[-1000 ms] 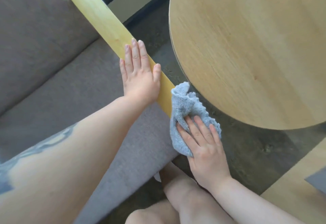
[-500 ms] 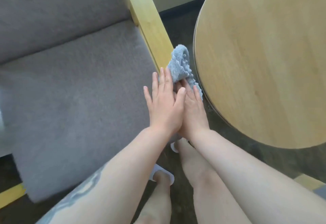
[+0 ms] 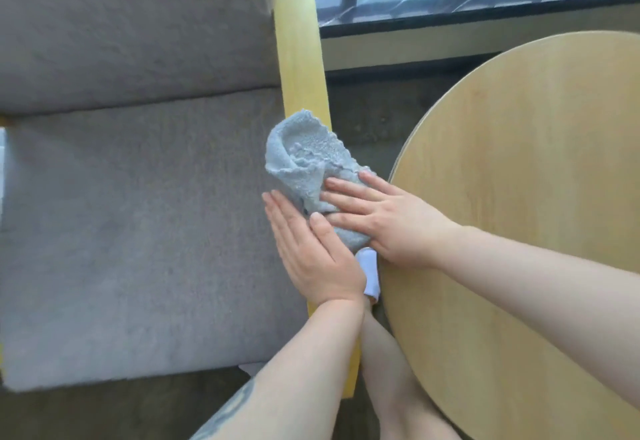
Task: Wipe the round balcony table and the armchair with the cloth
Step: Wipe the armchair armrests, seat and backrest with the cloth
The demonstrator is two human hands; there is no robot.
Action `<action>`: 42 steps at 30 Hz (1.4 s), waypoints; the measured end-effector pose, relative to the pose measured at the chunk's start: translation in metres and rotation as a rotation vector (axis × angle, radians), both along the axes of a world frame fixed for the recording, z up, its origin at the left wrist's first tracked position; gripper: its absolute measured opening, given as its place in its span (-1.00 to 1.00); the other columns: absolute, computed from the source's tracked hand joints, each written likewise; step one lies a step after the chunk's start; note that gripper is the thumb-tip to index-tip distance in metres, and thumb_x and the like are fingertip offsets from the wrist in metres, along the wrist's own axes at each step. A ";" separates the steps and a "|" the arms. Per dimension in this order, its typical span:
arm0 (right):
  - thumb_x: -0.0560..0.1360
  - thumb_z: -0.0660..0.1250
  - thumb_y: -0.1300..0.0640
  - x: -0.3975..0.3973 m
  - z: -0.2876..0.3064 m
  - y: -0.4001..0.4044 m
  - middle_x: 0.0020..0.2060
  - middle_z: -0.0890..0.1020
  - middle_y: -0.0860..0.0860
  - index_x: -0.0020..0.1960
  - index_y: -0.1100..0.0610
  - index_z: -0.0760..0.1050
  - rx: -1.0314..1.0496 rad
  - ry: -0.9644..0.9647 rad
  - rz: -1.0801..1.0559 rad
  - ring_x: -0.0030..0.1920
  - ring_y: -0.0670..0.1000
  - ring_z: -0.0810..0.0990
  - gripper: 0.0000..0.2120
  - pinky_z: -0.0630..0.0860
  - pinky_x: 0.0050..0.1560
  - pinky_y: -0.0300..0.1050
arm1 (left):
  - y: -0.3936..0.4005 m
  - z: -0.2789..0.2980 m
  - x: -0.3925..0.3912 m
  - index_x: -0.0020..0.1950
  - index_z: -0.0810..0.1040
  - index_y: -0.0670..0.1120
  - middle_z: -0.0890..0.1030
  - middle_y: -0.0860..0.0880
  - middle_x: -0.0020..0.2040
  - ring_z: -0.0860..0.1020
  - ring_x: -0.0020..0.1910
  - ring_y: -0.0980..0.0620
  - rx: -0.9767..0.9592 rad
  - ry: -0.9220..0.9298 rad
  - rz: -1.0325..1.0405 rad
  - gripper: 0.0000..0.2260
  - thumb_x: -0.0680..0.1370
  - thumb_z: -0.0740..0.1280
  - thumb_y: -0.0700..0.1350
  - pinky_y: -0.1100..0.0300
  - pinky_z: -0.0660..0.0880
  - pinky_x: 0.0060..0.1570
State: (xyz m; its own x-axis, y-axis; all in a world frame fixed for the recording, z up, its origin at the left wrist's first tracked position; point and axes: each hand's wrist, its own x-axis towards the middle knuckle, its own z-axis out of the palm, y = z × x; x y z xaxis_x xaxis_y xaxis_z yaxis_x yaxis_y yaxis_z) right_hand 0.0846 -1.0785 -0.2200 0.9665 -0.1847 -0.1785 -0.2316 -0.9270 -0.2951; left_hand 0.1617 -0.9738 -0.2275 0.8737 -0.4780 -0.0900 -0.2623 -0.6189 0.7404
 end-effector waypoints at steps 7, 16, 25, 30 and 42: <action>0.35 -0.03 0.18 0.037 0.003 -0.014 0.49 0.25 0.04 0.48 0.06 0.28 0.098 -0.023 -0.273 0.52 0.05 0.10 -0.32 -0.06 0.49 0.05 | -0.030 -0.010 0.011 0.38 0.47 -0.13 0.43 -0.09 0.41 0.39 0.40 -0.07 0.374 0.151 0.662 -0.44 0.50 -0.06 0.03 -0.03 0.21 0.35; 0.44 0.13 0.19 0.094 -0.008 -0.035 0.54 0.10 -0.03 0.53 0.02 0.15 0.149 -0.083 -0.665 0.55 0.02 -0.04 -0.34 -0.25 0.49 -0.03 | -0.022 -0.008 0.003 0.53 0.24 0.00 0.18 0.03 0.55 0.19 0.51 0.03 0.455 0.009 0.362 -0.38 0.60 -0.28 0.19 -0.08 0.16 0.40; 0.51 0.14 -0.02 0.112 -0.002 -0.072 0.48 0.29 0.05 0.49 0.08 0.26 0.020 -0.064 -0.525 0.51 0.04 0.16 -0.44 -0.15 0.48 0.04 | -0.099 -0.012 0.062 0.52 0.24 -0.07 0.16 -0.01 0.55 0.12 0.53 0.03 0.296 0.066 0.199 -0.43 0.56 -0.15 0.07 0.06 0.12 0.42; 0.58 0.08 0.10 0.149 0.000 -0.134 0.56 0.04 -0.02 0.56 0.01 0.02 -0.012 0.002 -0.464 0.55 -0.03 -0.10 -0.43 -0.25 0.50 0.01 | -0.107 -0.020 0.057 0.40 0.46 -0.04 0.39 0.00 0.45 0.34 0.42 -0.01 0.384 -0.081 0.299 -0.43 0.58 -0.18 0.07 -0.02 0.30 0.28; 0.56 0.04 0.22 0.209 -0.008 -0.185 0.56 0.03 -0.01 0.56 0.05 0.03 0.205 -0.090 -0.843 0.55 0.02 -0.05 -0.42 -0.05 0.53 0.03 | -0.110 -0.012 0.057 0.38 0.47 -0.05 0.41 0.00 0.43 0.45 0.32 -0.07 0.371 0.037 0.285 -0.45 0.59 -0.17 0.05 -0.04 0.38 0.20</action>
